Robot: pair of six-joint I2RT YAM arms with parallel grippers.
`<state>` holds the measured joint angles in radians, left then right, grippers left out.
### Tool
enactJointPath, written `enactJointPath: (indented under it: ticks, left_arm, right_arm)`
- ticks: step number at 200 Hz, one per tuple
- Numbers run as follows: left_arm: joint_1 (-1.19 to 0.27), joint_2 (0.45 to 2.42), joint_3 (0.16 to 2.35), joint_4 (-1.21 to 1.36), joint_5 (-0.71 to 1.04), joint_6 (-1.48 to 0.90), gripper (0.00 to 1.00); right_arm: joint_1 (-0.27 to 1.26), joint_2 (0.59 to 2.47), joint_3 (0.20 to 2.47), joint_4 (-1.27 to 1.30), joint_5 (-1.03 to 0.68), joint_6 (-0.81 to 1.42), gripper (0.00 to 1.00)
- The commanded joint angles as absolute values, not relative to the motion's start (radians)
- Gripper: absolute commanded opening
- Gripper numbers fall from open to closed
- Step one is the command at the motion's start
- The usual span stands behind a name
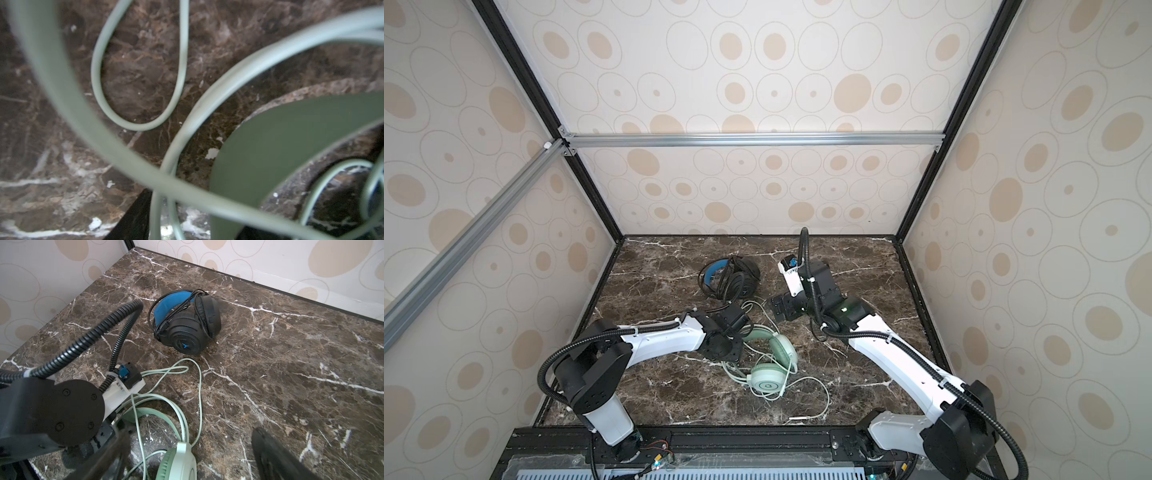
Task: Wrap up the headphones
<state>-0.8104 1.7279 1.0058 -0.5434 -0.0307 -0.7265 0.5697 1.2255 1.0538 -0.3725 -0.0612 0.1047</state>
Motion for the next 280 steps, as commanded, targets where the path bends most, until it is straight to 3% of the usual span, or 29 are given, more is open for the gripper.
enactJointPath:
  ticks: [1,55,105,133,197,224,280]
  left_arm:
    - [-0.817,1.760,1.038,-0.589,-0.089,-0.717,0.49]
    - [-0.817,1.741,1.067,-0.621,-0.145,-0.691,0.00]
    - [-0.817,1.545,1.224,-0.797,-0.309,-0.486,0.00]
    - [-0.812,1.467,1.393,-0.851,-0.312,-0.299,0.00]
    - [-0.807,1.562,1.871,-1.058,-0.352,-0.024,0.00]
    - [-0.804,1.536,1.867,-1.036,-0.335,0.032,0.00]
    - [-0.807,1.505,1.854,-1.006,-0.129,0.053,0.00]
  right_arm:
    - [0.540,1.191,1.029,-0.356,-0.081,0.118,0.94]
    - [0.503,1.177,1.031,-0.360,-0.099,0.066,0.94]
    - [0.472,1.112,1.065,-0.331,-0.274,-0.046,0.94]
    - [0.444,1.125,1.150,-0.348,-0.383,-0.098,0.94]
    - [0.414,1.242,1.378,-0.380,-0.531,-0.203,0.96]
    - [0.406,1.284,1.432,-0.389,-0.570,-0.248,0.98]
    - [0.379,1.318,1.449,-0.380,-0.639,-0.271,0.98]
